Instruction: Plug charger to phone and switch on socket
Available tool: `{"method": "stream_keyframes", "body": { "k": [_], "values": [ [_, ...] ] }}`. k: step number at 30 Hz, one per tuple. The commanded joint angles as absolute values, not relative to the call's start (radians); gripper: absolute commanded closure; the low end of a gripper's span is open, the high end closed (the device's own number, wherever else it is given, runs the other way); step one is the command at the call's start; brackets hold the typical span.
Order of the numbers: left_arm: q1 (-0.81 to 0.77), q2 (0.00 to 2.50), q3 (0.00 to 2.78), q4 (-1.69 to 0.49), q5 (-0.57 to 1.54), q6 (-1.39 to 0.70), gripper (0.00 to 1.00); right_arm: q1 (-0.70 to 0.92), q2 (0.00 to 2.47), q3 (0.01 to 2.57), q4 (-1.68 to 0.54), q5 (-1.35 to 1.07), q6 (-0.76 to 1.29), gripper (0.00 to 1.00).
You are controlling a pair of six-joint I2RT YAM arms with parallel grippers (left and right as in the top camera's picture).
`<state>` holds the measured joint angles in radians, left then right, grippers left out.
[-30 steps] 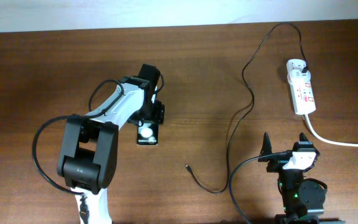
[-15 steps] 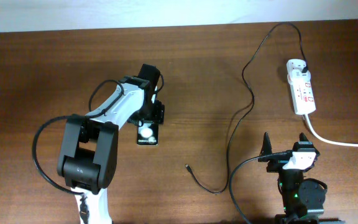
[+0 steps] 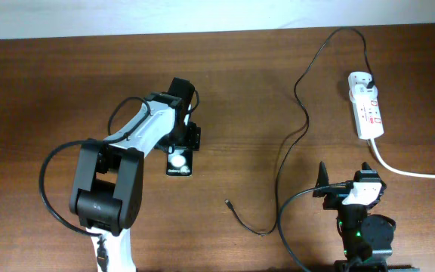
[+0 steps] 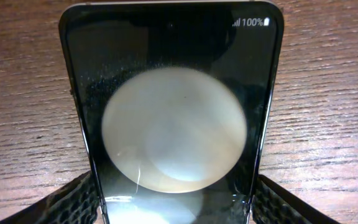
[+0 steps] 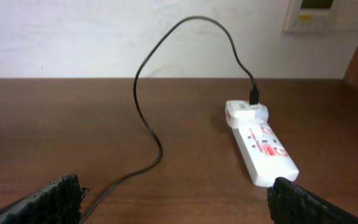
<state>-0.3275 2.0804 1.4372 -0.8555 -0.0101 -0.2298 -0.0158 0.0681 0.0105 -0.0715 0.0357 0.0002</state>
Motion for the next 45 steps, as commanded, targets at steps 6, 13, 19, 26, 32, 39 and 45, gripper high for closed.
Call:
{"method": "stream_keyframes", "body": {
  "k": [6,13,19,26,32,39,45],
  "values": [
    [-0.322,2.099,1.428,-0.851,0.023,-0.230,0.19,-0.007,0.118,0.006,-0.079,0.031,0.004,0.02],
    [-0.323,2.099,1.428,-0.853,0.019,-0.229,0.00,-0.007,0.118,0.006,-0.079,0.031,0.004,0.01],
    [-0.322,2.099,1.424,-0.852,0.019,-0.230,0.00,-0.007,0.118,0.006,-0.079,0.031,0.004,0.02],
    [-0.326,2.099,1.424,-0.839,0.019,-0.229,0.01,-0.007,0.118,0.006,-0.079,0.031,0.004,0.02],
    [-0.326,2.099,1.424,-0.838,0.019,-0.229,0.01,-0.007,0.118,0.006,-0.079,0.031,0.004,0.01],
    [-0.326,2.099,1.424,-0.839,0.019,-0.229,0.01,-0.007,0.118,0.006,-0.079,0.031,0.004,0.02],
    [-0.326,2.099,1.424,-0.838,0.019,-0.230,0.00,-0.007,0.118,0.006,-0.079,0.031,0.004,0.02]
  ]
}}
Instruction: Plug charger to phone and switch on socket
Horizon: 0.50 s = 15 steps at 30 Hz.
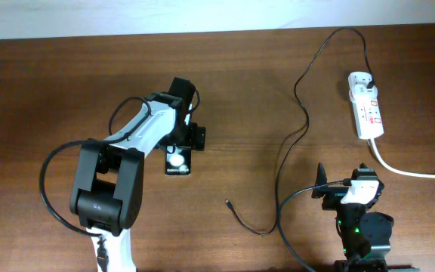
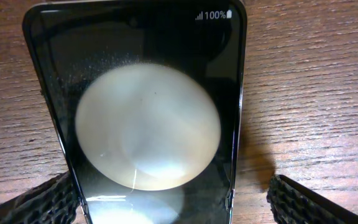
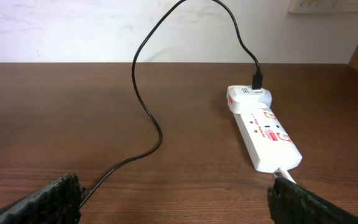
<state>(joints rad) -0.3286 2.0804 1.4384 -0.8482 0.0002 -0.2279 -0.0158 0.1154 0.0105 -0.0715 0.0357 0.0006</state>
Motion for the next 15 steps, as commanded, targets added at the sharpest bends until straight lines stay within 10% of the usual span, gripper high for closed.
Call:
{"method": "stream_keyframes", "body": {
  "k": [1,15],
  "values": [
    [-0.326,2.099,1.424,-0.838,0.019,-0.230,0.01,-0.007,0.118,0.006,-0.079,0.031,0.004,0.02],
    [-0.326,2.099,1.424,-0.832,0.019,-0.230,0.01,-0.007,0.118,0.006,-0.079,0.031,0.004,0.02]
  ]
}}
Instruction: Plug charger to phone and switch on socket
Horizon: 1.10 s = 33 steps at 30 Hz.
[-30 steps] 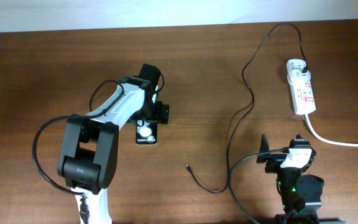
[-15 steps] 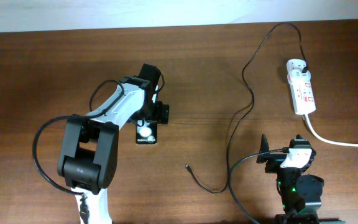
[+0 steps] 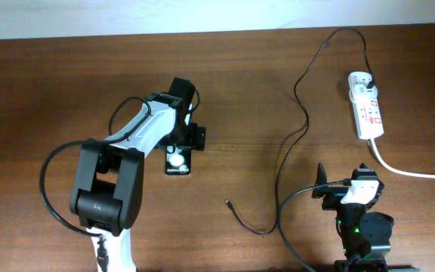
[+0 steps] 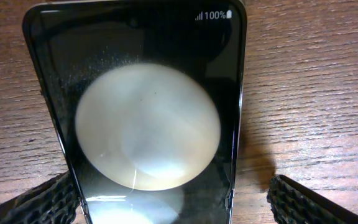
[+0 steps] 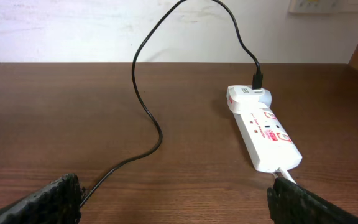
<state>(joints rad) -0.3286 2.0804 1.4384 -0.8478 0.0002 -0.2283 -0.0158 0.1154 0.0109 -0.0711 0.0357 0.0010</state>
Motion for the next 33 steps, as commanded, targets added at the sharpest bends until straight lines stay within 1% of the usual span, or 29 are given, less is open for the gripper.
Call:
{"method": "stream_keyframes", "body": {
  "k": [1,8,14,16,33],
  "values": [
    [-0.326,2.099,1.424,-0.831,0.019,-0.230,0.01,-0.007,0.118,0.006,-0.079,0.031,0.004,0.02],
    [-0.326,2.099,1.412,-0.830,0.019,-0.229,0.01,-0.007,0.118,0.006,-0.079,0.031,0.004,0.01],
    [-0.326,2.099,1.383,-0.823,-0.031,-0.231,0.01,-0.007,0.118,0.006,-0.079,0.031,0.004,0.02],
    [-0.326,2.099,1.382,-0.824,-0.076,-0.261,0.01,-0.007,0.118,0.006,-0.079,0.031,0.004,0.02],
    [-0.327,2.100,1.378,-0.816,-0.068,-0.276,0.01,-0.007,0.118,0.006,-0.079,0.031,0.004,0.02]
  ]
}}
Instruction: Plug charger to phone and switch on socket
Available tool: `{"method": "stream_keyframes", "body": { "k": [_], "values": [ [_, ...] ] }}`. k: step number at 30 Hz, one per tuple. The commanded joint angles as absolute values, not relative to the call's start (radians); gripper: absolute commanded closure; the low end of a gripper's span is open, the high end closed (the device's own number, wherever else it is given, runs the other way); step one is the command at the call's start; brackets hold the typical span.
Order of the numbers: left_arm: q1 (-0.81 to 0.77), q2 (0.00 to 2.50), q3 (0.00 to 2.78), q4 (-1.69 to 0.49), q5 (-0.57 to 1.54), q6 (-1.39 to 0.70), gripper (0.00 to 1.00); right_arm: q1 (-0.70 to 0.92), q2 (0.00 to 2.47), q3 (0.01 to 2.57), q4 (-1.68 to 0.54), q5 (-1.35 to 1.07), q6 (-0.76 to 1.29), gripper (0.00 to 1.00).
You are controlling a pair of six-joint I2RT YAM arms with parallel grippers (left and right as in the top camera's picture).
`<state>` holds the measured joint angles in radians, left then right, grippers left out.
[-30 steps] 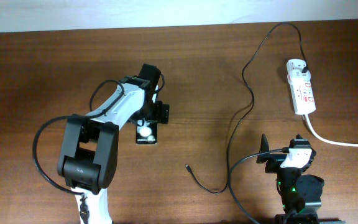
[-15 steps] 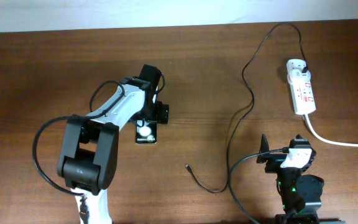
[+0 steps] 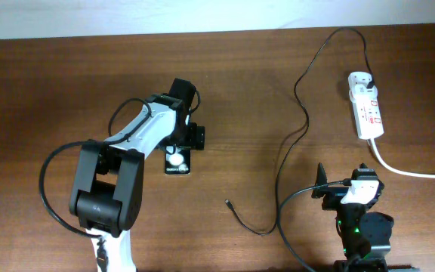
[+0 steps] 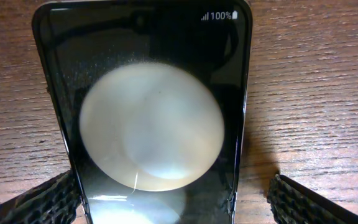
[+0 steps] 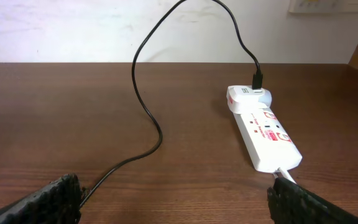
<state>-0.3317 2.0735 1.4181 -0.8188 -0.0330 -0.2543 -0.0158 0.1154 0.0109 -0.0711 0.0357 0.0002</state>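
Note:
The dark phone (image 3: 178, 161) lies flat on the wooden table (image 3: 51, 91), screen up and showing 100%. In the left wrist view the phone (image 4: 148, 124) fills the frame. My left gripper (image 3: 181, 146) is low over it and open: the left finger (image 4: 42, 199) is close to the phone's edge and the right finger (image 4: 309, 202) stands apart from it. The black charger cable (image 3: 297, 113) runs from the adapter (image 3: 361, 78) in the white power strip (image 3: 368, 113) to its free plug end (image 3: 227, 202). My right gripper (image 3: 346, 185) rests open at the front right, holding nothing.
The power strip's white lead (image 3: 414, 172) runs off the right edge. In the right wrist view the strip (image 5: 266, 140) and the cable (image 5: 145, 106) lie ahead, with a wall behind the table.
The phone sits slightly further right and up in the left wrist view, so my left gripper has shifted a little. The right arm, cable and strip are unchanged.
At first both left fingers were against the phone's sides. By the following moment they had spread, the right finger apart from the phone, which stayed flat on the table. The right gripper's view dropped slightly, then held still. The cable end has not moved.

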Motion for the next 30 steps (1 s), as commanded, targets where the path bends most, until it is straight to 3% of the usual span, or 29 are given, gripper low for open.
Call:
{"method": "stream_keyframes", "body": {
  "k": [1,30],
  "values": [
    [-0.327,2.100,1.377,-0.816,-0.068,-0.276,0.01,-0.007,0.118,0.006,-0.079,0.031,0.004,0.02],
    [-0.324,2.100,1.368,-0.827,-0.129,-0.318,0.01,-0.007,0.118,0.006,-0.079,0.031,0.004,0.02]
  ]
}}
